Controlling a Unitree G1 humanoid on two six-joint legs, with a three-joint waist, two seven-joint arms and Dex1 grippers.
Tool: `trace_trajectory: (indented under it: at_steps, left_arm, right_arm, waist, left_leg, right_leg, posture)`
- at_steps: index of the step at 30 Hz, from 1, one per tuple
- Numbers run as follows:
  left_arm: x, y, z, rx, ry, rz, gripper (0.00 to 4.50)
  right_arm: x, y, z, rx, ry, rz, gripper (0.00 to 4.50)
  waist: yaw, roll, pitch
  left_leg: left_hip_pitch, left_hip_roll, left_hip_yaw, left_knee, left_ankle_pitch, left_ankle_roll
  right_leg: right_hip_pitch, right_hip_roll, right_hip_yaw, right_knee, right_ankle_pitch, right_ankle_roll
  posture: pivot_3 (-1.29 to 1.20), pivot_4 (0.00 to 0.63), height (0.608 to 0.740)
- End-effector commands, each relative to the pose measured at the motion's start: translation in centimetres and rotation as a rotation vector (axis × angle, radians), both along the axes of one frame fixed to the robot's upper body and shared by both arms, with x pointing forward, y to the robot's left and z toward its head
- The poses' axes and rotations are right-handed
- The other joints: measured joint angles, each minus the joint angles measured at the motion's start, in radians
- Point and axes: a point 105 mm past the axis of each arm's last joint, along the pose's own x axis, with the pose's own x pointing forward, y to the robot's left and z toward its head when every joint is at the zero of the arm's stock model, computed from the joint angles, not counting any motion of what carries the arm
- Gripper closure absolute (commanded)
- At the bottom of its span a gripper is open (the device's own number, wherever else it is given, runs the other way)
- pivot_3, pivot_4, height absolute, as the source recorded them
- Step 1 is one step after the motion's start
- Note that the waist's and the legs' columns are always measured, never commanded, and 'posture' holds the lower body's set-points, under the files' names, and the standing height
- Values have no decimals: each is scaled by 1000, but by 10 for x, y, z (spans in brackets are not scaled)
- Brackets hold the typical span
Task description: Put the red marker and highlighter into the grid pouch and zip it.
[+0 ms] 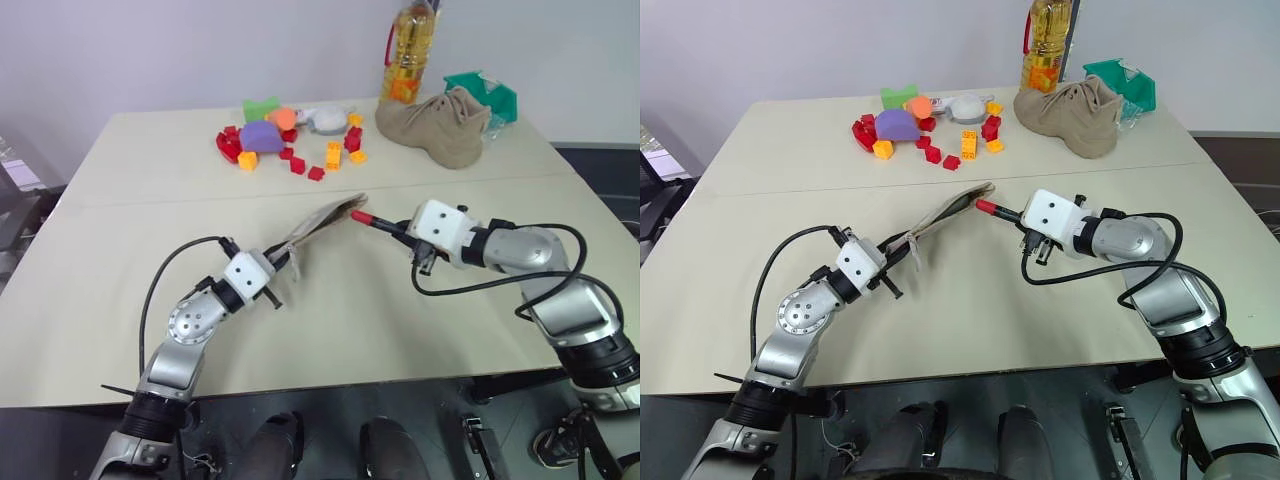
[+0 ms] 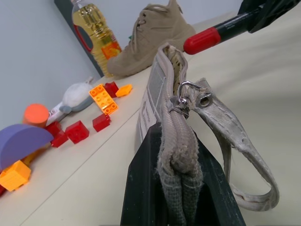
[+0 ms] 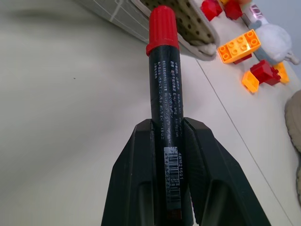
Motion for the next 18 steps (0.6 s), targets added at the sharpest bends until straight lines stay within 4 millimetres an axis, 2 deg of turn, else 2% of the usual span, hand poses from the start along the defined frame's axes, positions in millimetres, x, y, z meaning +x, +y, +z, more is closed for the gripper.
trace_trajectory:
  at_steps: [1,9,14,18]
  left_arm:
    - [-4,-6,5,9,-35,-33,4500]
    - [-8,-12,2,42,-32,-76,4500]
    - [-13,-19,4,71,-43,-131,4500]
    - [-22,-29,2,99,-35,-210,4500]
  right_arm:
    - [2,8,17,-11,-75,28,4192]
    - [1,12,12,-106,-95,67,4192]
    - [-3,19,8,-267,-154,163,4192]
    - [-19,42,7,-364,-197,351,4192]
  waist:
    - [0,0,0]
    - [0,0,0]
    - [0,0,0]
    - [-1,0,0]
  left_leg:
    - [0,0,0,0,0,0]
    - [0,0,0,0,0,0]
    - [0,0,0,0,0,0]
    - [0,0,0,0,0,0]
  right_leg:
    - [0,0,0,0,0,0]
    - [0,0,0,0,0,0]
    - [0,0,0,0,0,0]
    - [0,0,0,0,0,0]
  posture:
    - [0,150,740]
    - [0,150,740]
    - [0,150,740]
    - [0,150,740]
